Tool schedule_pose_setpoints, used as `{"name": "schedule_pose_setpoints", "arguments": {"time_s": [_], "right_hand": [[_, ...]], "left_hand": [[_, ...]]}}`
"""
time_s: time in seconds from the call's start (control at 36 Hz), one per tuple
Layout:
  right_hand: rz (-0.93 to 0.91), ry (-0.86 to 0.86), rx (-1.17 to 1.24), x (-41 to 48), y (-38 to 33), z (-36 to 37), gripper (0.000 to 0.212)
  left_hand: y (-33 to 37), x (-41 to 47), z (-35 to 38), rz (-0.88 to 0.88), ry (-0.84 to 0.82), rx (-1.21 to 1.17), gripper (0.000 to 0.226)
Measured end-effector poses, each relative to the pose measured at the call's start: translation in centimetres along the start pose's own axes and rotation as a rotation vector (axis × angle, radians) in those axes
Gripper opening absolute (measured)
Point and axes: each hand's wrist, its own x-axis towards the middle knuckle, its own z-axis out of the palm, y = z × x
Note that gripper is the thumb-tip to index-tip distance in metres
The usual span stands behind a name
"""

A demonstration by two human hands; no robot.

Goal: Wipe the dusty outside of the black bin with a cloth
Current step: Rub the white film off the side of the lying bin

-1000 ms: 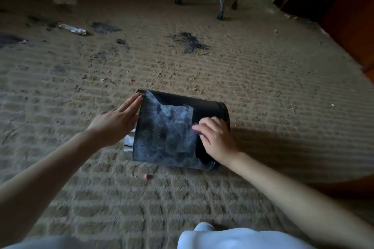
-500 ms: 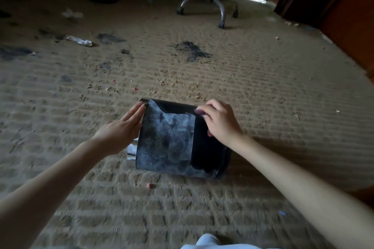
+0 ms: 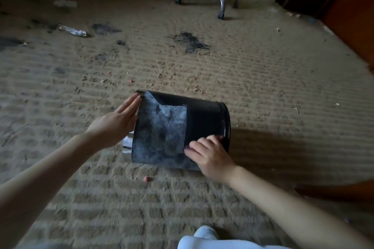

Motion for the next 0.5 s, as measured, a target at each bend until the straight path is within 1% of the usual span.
{"name": "schedule_pose_setpoints", "arguments": {"time_s": [0.06,0.14,0.17,0.22,0.28,0.33,0.36,0.39,0.42,0.5], "right_hand": [[-0.055,-0.041,-0.024,-0.6,0.1,0.2,0.021],[-0.097,-0.059,-0.021,0.3,0.7,-0.8,0.017],[-0.085,-0.052,0.002,1.0,1.0,-1.5,0.016],[0.038,-0.002,0.068,3.1,2.2,-2.8,0.018],[0.263,0.070,0.158,5.9,3.9,-3.7,0.017],[0.487,0.027,0.271,8.5,5.7,-3.7,0.018],[0.548,-0.026,0.308,9.4,6.3,-3.3,0.019],[0.579,-0.076,0.326,10.0,6.6,-2.9,0.020],[0.588,-0.091,0.330,10.3,6.6,-2.3,0.020],[0.558,0.003,0.290,10.3,6.1,-1.0,0.017]], "left_hand": [[0.2,0.2,0.0,0.027,0.019,-0.043,0.054],[0.2,0.1,-0.3,-0.032,-0.040,0.056,0.055],[0.2,0.0,-0.3,-0.050,-0.060,0.086,0.056],[0.2,-0.2,-0.4,-0.052,-0.067,0.092,0.057],[0.3,-0.2,-0.5,-0.055,-0.069,0.080,0.057],[0.3,-0.3,-0.5,-0.062,-0.069,0.082,0.057],[0.3,-0.3,-0.5,-0.062,-0.072,0.086,0.057],[0.3,-0.4,-0.6,-0.063,-0.074,0.085,0.056],[0.4,-0.4,-0.7,-0.059,-0.074,0.086,0.056],[0.2,-0.1,-1.0,-0.052,-0.067,0.103,0.056]]}}
